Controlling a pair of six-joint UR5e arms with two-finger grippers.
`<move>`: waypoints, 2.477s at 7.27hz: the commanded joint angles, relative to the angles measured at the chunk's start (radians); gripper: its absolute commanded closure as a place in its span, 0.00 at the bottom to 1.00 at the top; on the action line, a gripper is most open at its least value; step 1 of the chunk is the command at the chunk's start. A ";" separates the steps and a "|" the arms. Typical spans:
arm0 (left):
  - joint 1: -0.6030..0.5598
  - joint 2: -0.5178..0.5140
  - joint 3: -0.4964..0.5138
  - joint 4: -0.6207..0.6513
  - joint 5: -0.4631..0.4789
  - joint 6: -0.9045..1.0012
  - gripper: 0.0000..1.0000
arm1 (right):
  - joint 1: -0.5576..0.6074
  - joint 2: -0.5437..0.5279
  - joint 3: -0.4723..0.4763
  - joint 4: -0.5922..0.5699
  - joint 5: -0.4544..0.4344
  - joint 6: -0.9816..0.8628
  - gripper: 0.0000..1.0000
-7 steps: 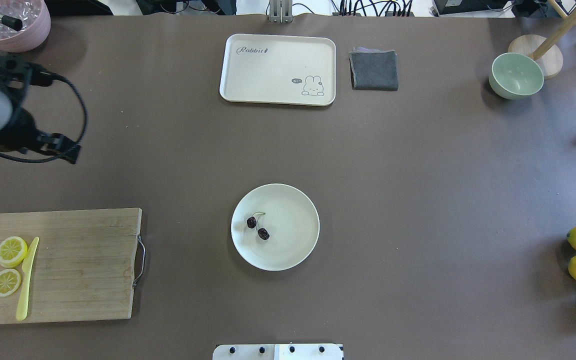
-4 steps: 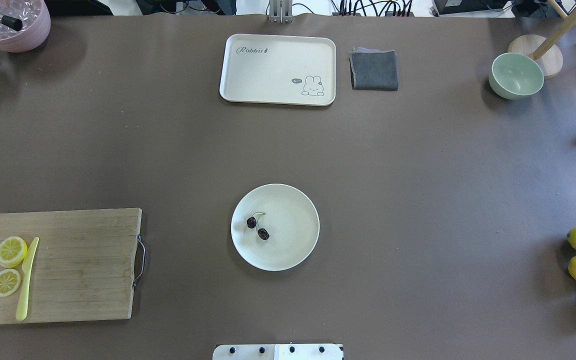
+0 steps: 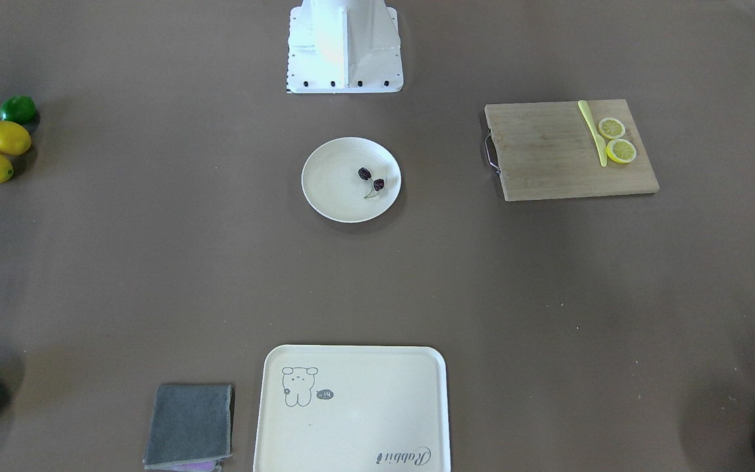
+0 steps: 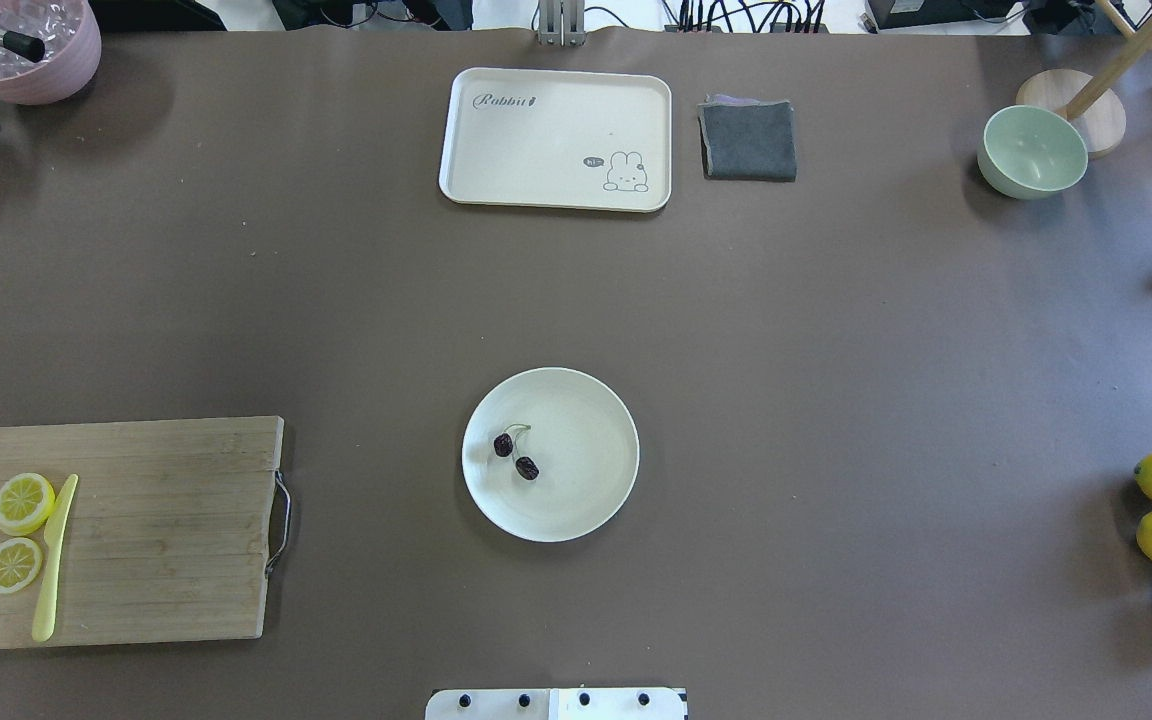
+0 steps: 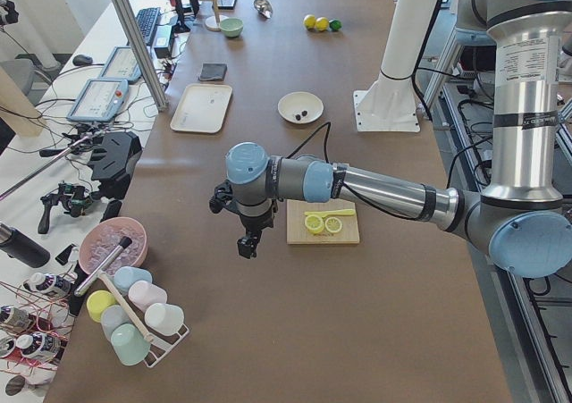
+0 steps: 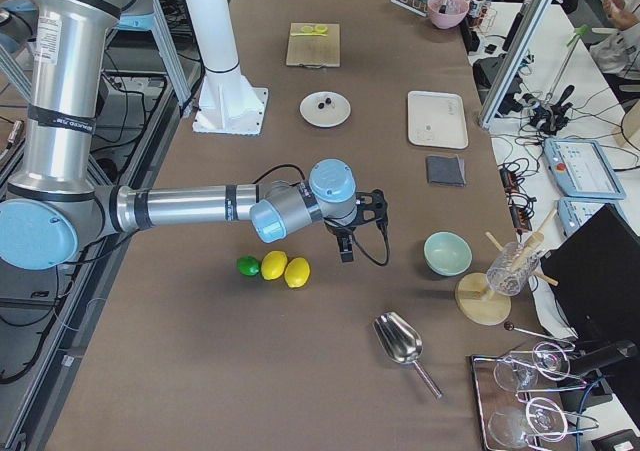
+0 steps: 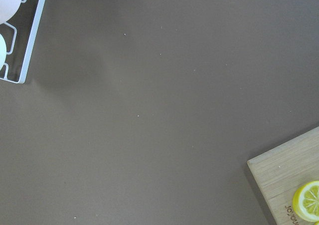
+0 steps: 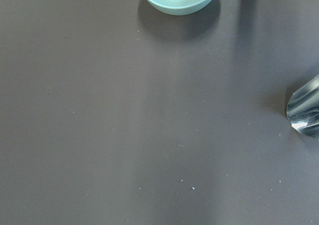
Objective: Place red cherry on plate
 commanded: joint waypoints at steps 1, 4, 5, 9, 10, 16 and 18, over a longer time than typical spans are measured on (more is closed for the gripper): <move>-0.001 0.003 -0.004 -0.001 -0.004 -0.001 0.02 | 0.041 -0.004 -0.002 0.000 -0.019 -0.011 0.00; 0.008 -0.041 0.014 -0.010 -0.036 -0.025 0.02 | 0.020 -0.013 -0.012 -0.003 -0.032 -0.059 0.00; 0.007 -0.055 0.018 -0.011 -0.041 -0.071 0.02 | 0.012 -0.012 -0.019 -0.012 -0.071 -0.060 0.00; 0.007 -0.040 0.047 -0.057 -0.030 -0.068 0.02 | 0.023 -0.012 -0.019 -0.012 -0.059 -0.060 0.00; 0.008 -0.054 0.048 -0.051 -0.030 -0.074 0.02 | 0.035 -0.008 -0.018 -0.014 -0.059 -0.060 0.00; -0.003 -0.038 0.053 -0.048 0.030 -0.078 0.02 | 0.138 0.027 -0.018 -0.184 -0.072 -0.217 0.00; -0.021 -0.037 0.039 -0.048 0.030 -0.075 0.02 | 0.143 0.016 -0.033 -0.184 -0.075 -0.237 0.00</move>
